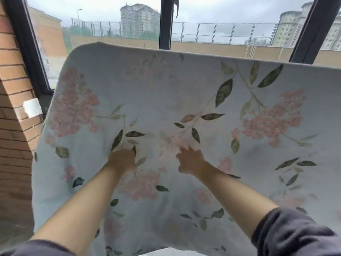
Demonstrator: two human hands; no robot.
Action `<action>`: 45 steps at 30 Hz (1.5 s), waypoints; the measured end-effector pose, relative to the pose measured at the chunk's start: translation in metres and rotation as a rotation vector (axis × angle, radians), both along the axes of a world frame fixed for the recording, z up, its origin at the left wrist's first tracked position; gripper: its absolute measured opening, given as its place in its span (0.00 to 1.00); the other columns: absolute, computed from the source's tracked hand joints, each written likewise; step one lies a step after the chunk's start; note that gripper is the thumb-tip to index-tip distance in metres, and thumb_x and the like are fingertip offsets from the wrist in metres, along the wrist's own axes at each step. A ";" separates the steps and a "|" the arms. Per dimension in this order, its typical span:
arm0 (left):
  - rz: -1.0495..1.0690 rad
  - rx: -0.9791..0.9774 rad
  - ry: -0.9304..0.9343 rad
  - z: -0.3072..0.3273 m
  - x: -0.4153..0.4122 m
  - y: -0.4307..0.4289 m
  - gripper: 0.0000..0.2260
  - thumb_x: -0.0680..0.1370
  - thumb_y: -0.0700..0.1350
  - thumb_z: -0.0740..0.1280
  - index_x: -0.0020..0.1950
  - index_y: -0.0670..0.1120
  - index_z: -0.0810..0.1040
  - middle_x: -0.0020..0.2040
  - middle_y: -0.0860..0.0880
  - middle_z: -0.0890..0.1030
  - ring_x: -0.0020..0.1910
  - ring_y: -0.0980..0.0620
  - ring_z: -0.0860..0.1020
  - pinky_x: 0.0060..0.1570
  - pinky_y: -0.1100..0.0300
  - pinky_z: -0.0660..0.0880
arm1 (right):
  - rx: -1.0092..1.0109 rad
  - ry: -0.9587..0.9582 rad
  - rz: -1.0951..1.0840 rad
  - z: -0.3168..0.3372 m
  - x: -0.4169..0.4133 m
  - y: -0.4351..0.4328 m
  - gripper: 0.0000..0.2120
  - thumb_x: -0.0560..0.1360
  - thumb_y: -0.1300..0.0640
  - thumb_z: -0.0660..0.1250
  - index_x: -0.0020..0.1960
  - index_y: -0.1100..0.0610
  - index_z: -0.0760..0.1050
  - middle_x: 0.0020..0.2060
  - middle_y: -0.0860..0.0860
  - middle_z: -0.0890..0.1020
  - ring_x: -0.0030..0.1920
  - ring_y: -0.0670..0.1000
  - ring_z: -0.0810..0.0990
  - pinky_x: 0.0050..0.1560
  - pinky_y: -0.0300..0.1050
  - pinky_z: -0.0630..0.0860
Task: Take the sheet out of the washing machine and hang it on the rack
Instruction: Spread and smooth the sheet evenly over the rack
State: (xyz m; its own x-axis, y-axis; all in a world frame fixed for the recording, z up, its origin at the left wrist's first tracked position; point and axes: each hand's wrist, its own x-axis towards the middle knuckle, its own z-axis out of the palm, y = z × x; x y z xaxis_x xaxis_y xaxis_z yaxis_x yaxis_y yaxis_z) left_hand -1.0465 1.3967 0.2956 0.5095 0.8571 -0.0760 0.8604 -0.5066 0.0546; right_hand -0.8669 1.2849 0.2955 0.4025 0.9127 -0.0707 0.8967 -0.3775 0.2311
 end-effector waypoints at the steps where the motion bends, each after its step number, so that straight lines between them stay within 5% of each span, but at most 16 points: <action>1: 0.013 -0.051 -0.030 -0.007 -0.013 0.004 0.09 0.77 0.45 0.58 0.51 0.44 0.75 0.48 0.47 0.77 0.52 0.47 0.77 0.47 0.57 0.73 | -0.063 0.165 -0.049 -0.007 -0.012 0.003 0.09 0.76 0.56 0.59 0.49 0.56 0.76 0.55 0.55 0.78 0.53 0.55 0.79 0.55 0.49 0.73; 2: 0.000 -0.021 -0.110 -0.012 -0.021 0.005 0.09 0.77 0.44 0.56 0.46 0.44 0.76 0.42 0.49 0.77 0.47 0.48 0.78 0.43 0.58 0.72 | 0.005 0.230 -0.028 -0.011 -0.018 0.003 0.10 0.76 0.56 0.58 0.46 0.56 0.77 0.49 0.53 0.81 0.47 0.53 0.81 0.50 0.45 0.76; 5: -0.073 0.387 -0.579 -0.002 -0.050 0.023 0.08 0.77 0.42 0.59 0.47 0.44 0.77 0.45 0.47 0.78 0.46 0.45 0.78 0.40 0.57 0.72 | 0.540 0.194 0.110 0.002 -0.059 0.023 0.12 0.77 0.57 0.58 0.56 0.53 0.77 0.54 0.50 0.80 0.53 0.52 0.79 0.52 0.47 0.77; 8: -0.210 0.716 -0.717 0.017 -0.070 0.050 0.15 0.71 0.41 0.63 0.57 0.44 0.77 0.60 0.42 0.75 0.61 0.39 0.72 0.59 0.46 0.67 | 1.090 -0.015 0.348 0.023 -0.102 0.052 0.18 0.71 0.61 0.64 0.61 0.56 0.74 0.60 0.56 0.76 0.60 0.58 0.75 0.57 0.51 0.74; 9: -0.211 0.745 -0.638 0.020 -0.077 0.061 0.19 0.71 0.42 0.63 0.63 0.45 0.74 0.65 0.42 0.71 0.66 0.40 0.68 0.65 0.45 0.59 | 1.051 -0.087 0.316 0.024 -0.113 0.062 0.22 0.72 0.60 0.63 0.66 0.55 0.70 0.66 0.57 0.71 0.66 0.59 0.70 0.62 0.52 0.69; 11: -0.236 0.596 -0.423 0.018 -0.101 0.077 0.20 0.73 0.45 0.61 0.65 0.46 0.73 0.67 0.44 0.71 0.68 0.44 0.67 0.68 0.44 0.54 | 0.661 0.014 0.163 0.010 -0.136 0.083 0.26 0.75 0.55 0.61 0.73 0.51 0.62 0.74 0.55 0.60 0.73 0.58 0.60 0.68 0.54 0.64; 12: -0.246 0.504 -0.340 0.010 -0.108 0.079 0.16 0.75 0.46 0.58 0.60 0.46 0.77 0.61 0.45 0.76 0.62 0.46 0.72 0.66 0.48 0.61 | 0.404 0.153 0.052 -0.005 -0.140 0.085 0.24 0.76 0.54 0.60 0.72 0.50 0.64 0.74 0.54 0.62 0.72 0.57 0.62 0.67 0.51 0.66; 14: -0.217 0.371 -0.462 -0.008 -0.136 0.083 0.14 0.76 0.48 0.56 0.48 0.45 0.81 0.42 0.46 0.83 0.43 0.44 0.79 0.42 0.57 0.70 | 0.129 0.439 -0.107 -0.033 -0.161 0.086 0.17 0.77 0.54 0.58 0.65 0.51 0.72 0.69 0.52 0.70 0.66 0.54 0.71 0.63 0.47 0.70; 17: -0.190 0.434 -0.794 -0.022 -0.174 0.088 0.13 0.73 0.47 0.58 0.40 0.45 0.81 0.31 0.45 0.80 0.29 0.43 0.78 0.27 0.59 0.71 | 0.291 0.569 -0.067 -0.043 -0.196 0.084 0.14 0.78 0.54 0.58 0.60 0.48 0.76 0.63 0.47 0.76 0.62 0.50 0.75 0.62 0.44 0.72; 22: -0.050 0.438 -1.090 -0.021 -0.201 0.103 0.05 0.71 0.33 0.67 0.45 0.39 0.79 0.45 0.43 0.78 0.45 0.41 0.77 0.39 0.52 0.74 | 0.538 0.691 0.043 -0.016 -0.243 0.101 0.12 0.78 0.54 0.57 0.59 0.48 0.74 0.51 0.46 0.80 0.48 0.48 0.79 0.49 0.44 0.76; 34: 0.047 0.264 -1.228 -0.050 -0.256 0.151 0.05 0.73 0.34 0.63 0.45 0.41 0.78 0.44 0.46 0.77 0.40 0.49 0.74 0.40 0.61 0.66 | 0.767 0.867 0.026 -0.022 -0.306 0.139 0.14 0.75 0.58 0.61 0.59 0.52 0.76 0.50 0.45 0.79 0.51 0.46 0.77 0.55 0.44 0.75; 38: 0.103 0.006 -1.211 -0.070 -0.266 0.188 0.06 0.74 0.36 0.63 0.47 0.43 0.78 0.48 0.44 0.78 0.47 0.45 0.76 0.44 0.60 0.67 | 0.950 0.986 -0.092 -0.023 -0.330 0.153 0.12 0.75 0.62 0.62 0.57 0.54 0.77 0.49 0.45 0.79 0.48 0.43 0.76 0.52 0.34 0.71; 45: 0.103 -0.404 -1.092 -0.090 -0.271 0.232 0.18 0.78 0.44 0.62 0.67 0.42 0.67 0.65 0.41 0.72 0.62 0.42 0.72 0.53 0.55 0.67 | 1.114 1.044 -0.280 -0.039 -0.374 0.170 0.10 0.76 0.62 0.63 0.55 0.53 0.77 0.47 0.42 0.80 0.47 0.38 0.77 0.48 0.28 0.73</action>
State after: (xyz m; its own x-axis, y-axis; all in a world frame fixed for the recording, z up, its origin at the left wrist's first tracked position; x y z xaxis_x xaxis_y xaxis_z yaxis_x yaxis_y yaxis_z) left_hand -1.3171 1.6289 0.2058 0.4019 0.9119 0.0829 0.2924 -0.2136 0.9321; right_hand -1.2407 1.4551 0.2570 0.7695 0.5993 0.2205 0.3488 -0.1051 -0.9313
